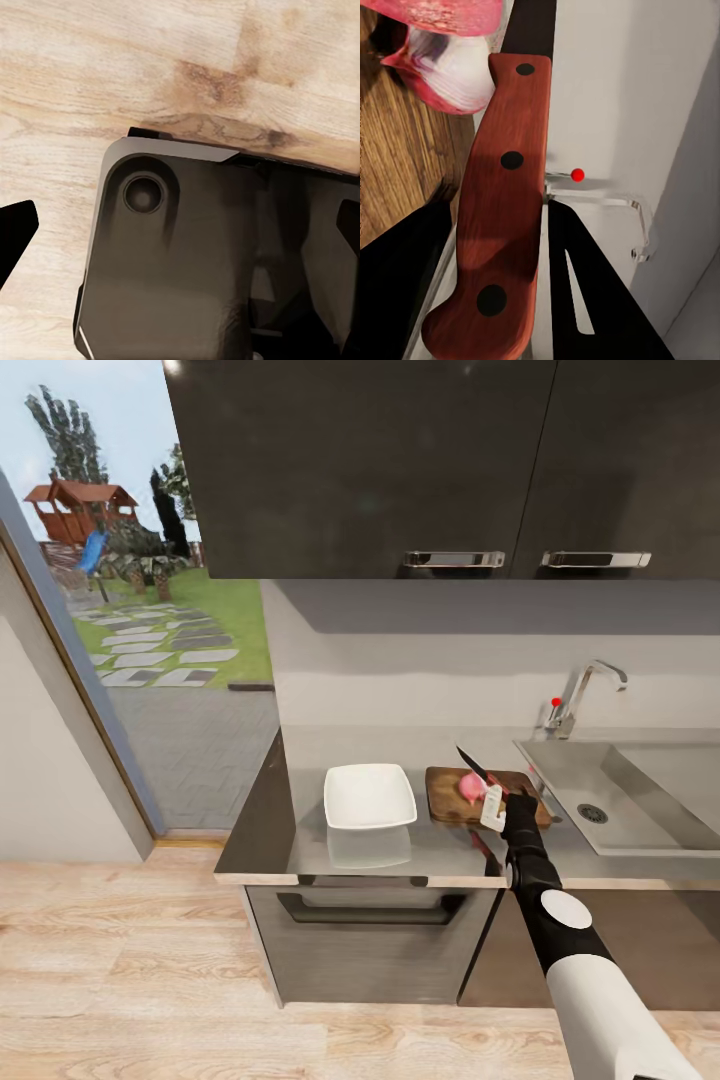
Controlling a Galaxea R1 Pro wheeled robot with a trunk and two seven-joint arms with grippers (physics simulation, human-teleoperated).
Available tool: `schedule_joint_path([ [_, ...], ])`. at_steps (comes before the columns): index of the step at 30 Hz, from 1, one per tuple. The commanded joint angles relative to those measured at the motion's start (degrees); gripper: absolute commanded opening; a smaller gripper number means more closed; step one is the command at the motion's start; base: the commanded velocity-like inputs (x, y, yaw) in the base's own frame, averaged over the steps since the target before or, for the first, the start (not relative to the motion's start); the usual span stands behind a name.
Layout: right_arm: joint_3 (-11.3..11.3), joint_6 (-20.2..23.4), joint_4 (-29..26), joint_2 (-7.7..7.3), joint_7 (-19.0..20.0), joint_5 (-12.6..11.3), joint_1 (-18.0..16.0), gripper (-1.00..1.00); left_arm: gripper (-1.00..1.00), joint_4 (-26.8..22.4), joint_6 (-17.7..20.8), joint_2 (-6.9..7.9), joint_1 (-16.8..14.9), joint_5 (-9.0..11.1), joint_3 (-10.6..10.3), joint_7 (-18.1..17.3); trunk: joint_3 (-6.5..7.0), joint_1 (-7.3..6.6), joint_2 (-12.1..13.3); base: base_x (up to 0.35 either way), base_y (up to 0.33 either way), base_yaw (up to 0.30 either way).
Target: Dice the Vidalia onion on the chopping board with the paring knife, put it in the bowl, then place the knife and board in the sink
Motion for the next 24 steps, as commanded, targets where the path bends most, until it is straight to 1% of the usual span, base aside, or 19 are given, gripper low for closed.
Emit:
schedule_joint_path([
  [1, -0.2, 0.1, 0.0, 0.06, -0.2, 0.6, 0.0, -1.0, 1.0, 0.1, -0.2, 0.02, -0.1, 0.6, -0.4, -0.4, -0.07, 0.01, -0.1, 0.0, 0.0, 0.0],
  [13, -0.5, 0.0, -0.6, 0.06, -0.3, 0.3, 0.0, -1.0, 1.0, 0.1, -0.2, 0.0, -0.1, 0.6, -0.4, -0.4, -0.07, 0.01, -0.1, 0.0, 0.0, 0.0],
  [15, -1.1, 0.0, -1.2, 0.06, -0.3, 0.1, 0.0, -1.0, 1.0, 0.1, -0.2, 0.01, -0.1, 0.6, -0.4, -0.4, -0.07, 0.01, -0.1, 0.0, 0.0, 0.0],
  [19, -3.8, -0.3, -5.0, 0.06, 0.1, -0.1, 0.0, -1.0, 1.0, 0.1, -0.2, -0.01, -0.1, 0.6, -0.4, -0.4, -0.07, 0.01, -0.1, 0.0, 0.0, 0.0],
  [21, -5.3, -0.4, -7.0, 0.06, 1.1, -0.2, 0.0, -1.0, 1.0, 0.1, -0.2, -0.01, -0.1, 0.6, -0.4, -0.4, -0.07, 0.01, -0.1, 0.0, 0.0, 0.0],
  [24, -6.3, -0.5, -8.2, -0.14, 2.9, -0.4, 0.0, -1.0, 1.0, 0.1, -0.2, -0.01, -0.1, 0.6, -0.4, -0.4, -0.07, 0.01, -0.1, 0.0, 0.0, 0.0],
])
